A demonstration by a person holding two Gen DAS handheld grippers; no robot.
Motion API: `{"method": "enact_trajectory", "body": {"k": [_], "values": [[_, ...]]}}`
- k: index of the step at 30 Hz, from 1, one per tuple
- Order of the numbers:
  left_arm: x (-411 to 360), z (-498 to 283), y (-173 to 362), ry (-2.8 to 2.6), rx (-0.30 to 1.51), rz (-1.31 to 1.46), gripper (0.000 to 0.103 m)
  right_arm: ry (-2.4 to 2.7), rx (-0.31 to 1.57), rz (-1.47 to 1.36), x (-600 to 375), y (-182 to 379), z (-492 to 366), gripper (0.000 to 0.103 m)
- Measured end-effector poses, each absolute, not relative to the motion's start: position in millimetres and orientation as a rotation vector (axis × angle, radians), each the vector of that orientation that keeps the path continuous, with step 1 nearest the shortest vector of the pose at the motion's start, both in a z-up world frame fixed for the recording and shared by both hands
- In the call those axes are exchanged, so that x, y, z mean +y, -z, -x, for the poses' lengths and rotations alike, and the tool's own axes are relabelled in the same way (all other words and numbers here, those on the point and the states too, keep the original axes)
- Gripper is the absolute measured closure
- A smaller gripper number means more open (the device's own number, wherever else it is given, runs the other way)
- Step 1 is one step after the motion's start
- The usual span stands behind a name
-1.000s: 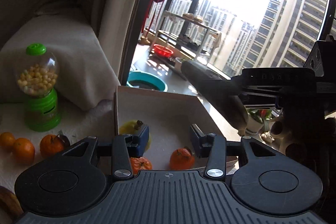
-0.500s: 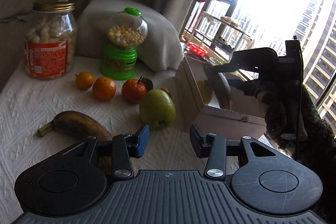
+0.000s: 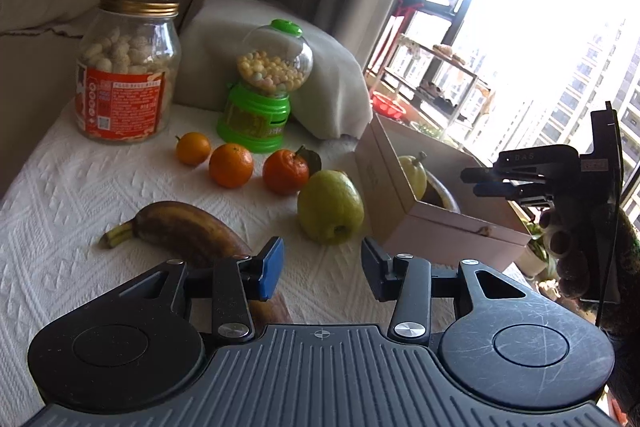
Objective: Organize fruits
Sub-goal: 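Release the banana in the box and move the right tool to the second banana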
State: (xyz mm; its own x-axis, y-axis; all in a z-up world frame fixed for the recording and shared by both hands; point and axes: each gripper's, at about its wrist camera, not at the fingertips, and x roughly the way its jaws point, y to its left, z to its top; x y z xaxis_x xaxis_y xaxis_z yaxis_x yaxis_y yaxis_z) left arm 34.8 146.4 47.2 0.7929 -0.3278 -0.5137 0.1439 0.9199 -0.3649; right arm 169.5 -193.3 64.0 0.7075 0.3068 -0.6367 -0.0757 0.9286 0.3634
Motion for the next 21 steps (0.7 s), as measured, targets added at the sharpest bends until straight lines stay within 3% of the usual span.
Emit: {"method": "enact_trajectory", "body": {"k": [5, 8, 10, 12, 21], "values": [[152.3, -28.6, -48.8, 0.096, 0.581, 0.261, 0.056, -0.271, 0.703, -0.143, -177.6, -73.3, -128.1, 0.068], [168.6, -28.2, -46.6, 0.011, 0.589, 0.305, 0.056, -0.328, 0.681, -0.022, -155.5, -71.5, -101.4, 0.054], [180.9, -27.9, -44.8, -0.035, 0.602, 0.357, 0.056, -0.353, 0.652, 0.067, -137.2, -68.6, -83.3, 0.039], [188.9, -26.7, -44.1, -0.067, 0.614, 0.392, 0.056, -0.387, 0.635, 0.141, -118.3, -65.0, -70.3, 0.033], [209.4, -16.3, -42.6, -0.082, 0.623, 0.423, 0.056, -0.621, 0.659, 0.196, -41.9, -54.6, -56.1, 0.033]]}}
